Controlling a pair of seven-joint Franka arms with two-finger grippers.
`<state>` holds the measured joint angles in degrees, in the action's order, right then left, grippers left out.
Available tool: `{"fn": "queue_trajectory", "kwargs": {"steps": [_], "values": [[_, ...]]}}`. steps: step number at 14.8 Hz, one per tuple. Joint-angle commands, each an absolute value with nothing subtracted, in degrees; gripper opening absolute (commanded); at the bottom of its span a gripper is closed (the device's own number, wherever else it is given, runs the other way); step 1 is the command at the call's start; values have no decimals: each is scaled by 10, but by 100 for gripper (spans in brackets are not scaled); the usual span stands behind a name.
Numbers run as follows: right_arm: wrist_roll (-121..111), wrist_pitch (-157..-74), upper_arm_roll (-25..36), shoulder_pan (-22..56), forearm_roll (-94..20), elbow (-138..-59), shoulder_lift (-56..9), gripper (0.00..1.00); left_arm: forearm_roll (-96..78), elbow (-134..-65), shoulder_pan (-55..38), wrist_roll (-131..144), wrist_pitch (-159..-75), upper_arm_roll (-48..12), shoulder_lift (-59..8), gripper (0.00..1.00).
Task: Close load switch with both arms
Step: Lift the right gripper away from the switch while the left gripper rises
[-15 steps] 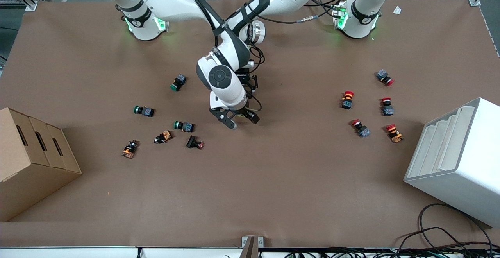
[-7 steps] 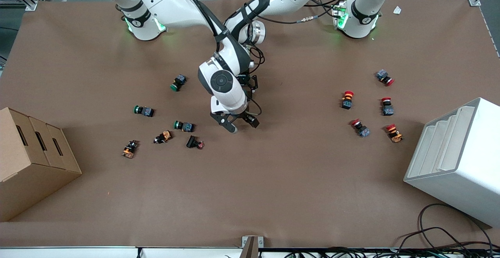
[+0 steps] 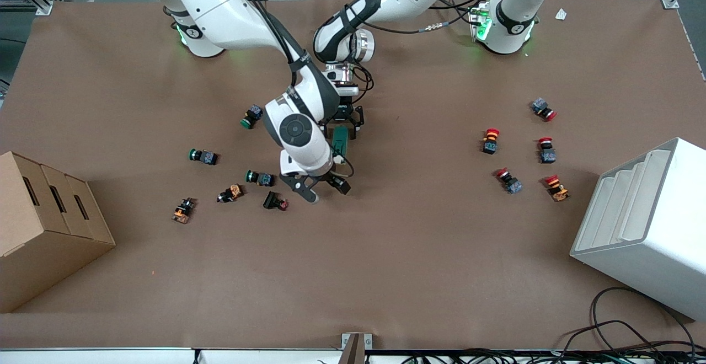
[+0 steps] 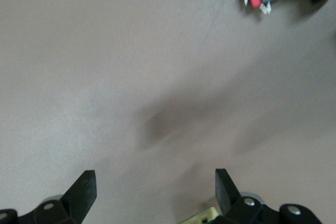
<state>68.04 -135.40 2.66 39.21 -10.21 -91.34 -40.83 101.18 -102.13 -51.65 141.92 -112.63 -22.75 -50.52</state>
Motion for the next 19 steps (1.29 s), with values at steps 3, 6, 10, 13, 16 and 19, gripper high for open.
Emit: {"fn": "queue_trajectory", "kwargs": {"steps": [3, 6, 10, 13, 16, 19], "values": [[542, -1237, 20, 328, -91, -909, -336, 100, 898, -1022, -508, 1323, -1135, -236, -456, 100], [441, -1166, 20, 278, -48, -913, -282, 100, 851, -1020, -494, 1280, -1143, -237, -416, 100], [329, -1098, 20, 230, -11, -914, -208, 100, 729, -1009, -441, 1175, -1174, -243, -335, 100], [224, -1050, 17, 169, 9, -914, -157, 100, 618, -982, -389, 1041, -1186, -243, -281, 100], [142, -1039, 7, 116, 32, -932, -114, 100, 488, -920, -332, 900, -1176, -242, -253, 100], [72, -1035, 5, 79, 33, -946, -78, 100, 404, -865, -270, 776, -1133, -242, -236, 100]]}}
